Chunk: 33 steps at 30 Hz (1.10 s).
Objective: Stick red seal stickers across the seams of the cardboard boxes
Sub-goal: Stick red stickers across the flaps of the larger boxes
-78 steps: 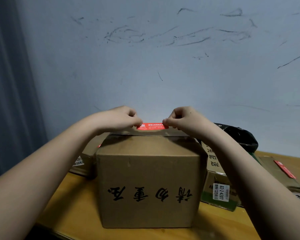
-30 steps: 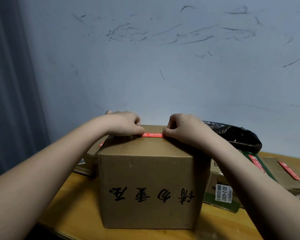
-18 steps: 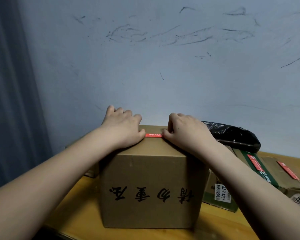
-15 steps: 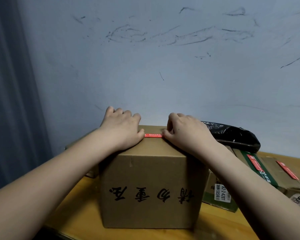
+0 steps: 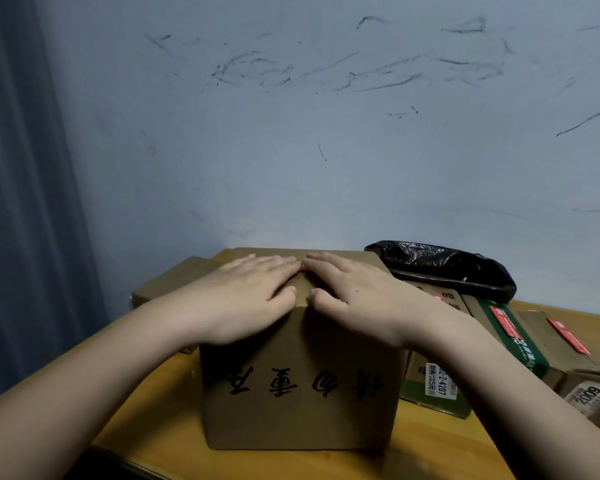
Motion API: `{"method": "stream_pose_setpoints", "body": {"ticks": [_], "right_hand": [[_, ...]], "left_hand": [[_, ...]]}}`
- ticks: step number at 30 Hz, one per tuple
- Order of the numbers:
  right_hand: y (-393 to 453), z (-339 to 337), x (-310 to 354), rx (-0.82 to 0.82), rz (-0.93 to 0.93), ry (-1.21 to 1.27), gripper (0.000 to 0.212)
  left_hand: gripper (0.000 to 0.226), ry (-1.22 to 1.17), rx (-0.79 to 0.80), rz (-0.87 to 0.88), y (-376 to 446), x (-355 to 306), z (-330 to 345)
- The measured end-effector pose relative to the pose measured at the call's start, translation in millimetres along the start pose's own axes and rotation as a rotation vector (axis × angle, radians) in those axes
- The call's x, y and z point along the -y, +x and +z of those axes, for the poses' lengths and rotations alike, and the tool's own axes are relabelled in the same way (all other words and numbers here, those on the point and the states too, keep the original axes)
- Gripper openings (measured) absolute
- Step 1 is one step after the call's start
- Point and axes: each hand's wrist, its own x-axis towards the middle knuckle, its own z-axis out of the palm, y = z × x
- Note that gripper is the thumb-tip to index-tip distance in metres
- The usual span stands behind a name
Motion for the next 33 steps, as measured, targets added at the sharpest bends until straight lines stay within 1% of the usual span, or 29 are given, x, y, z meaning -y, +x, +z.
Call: {"method": "stream_pose_setpoints", "body": {"ticks": [6,9,13,16,18,22,24,25,27,28,31,33], "right_hand": [[-4,0,2,0.045,0.031,-0.016,0.059],[-7,0,2,0.073,0.038,-0.019,0.063],[-11,1,-1,0.043,0.088,-0.019,0.070],[-13,1,-4,0.041,0.125,-0.034,0.071],[-13,2,-3,0.043,0.142,-0.057,0.073],[-15,1,-4,0.073,0.144,-0.081,0.077],[-17,-1,-5,0.096,0.138,-0.085,0.079],[-18,-1,-5,0.108,0.135,-0.085,0.080],[-18,-2,-6,0.130,0.130,-0.083,0.082],[-18,-2,-6,0.135,0.128,-0.078,0.082],[-17,-3,-8,0.121,0.130,-0.047,0.083],[-19,-1,-9,0.098,0.135,-0.035,0.084]], "left_hand": [[0.053,-0.020,0.032,-0.006,-3,-1,0],[0.054,-0.012,0.059,-0.004,-4,1,1],[0.058,-0.014,0.023,-0.030,-6,6,2],[0.070,0.028,-0.010,-0.087,-8,10,3],[0.073,0.036,-0.009,-0.103,-9,12,3],[0.078,0.015,0.076,-0.098,-12,16,3],[0.089,0.014,0.099,-0.088,-12,16,2],[0.091,0.018,0.110,-0.086,-12,16,2],[0.086,0.006,0.121,-0.085,-13,15,1],[0.088,0.001,0.119,-0.085,-13,15,1],[0.104,-0.019,0.090,-0.093,-13,16,2],[0.108,-0.039,0.073,-0.114,-15,17,4]]}}
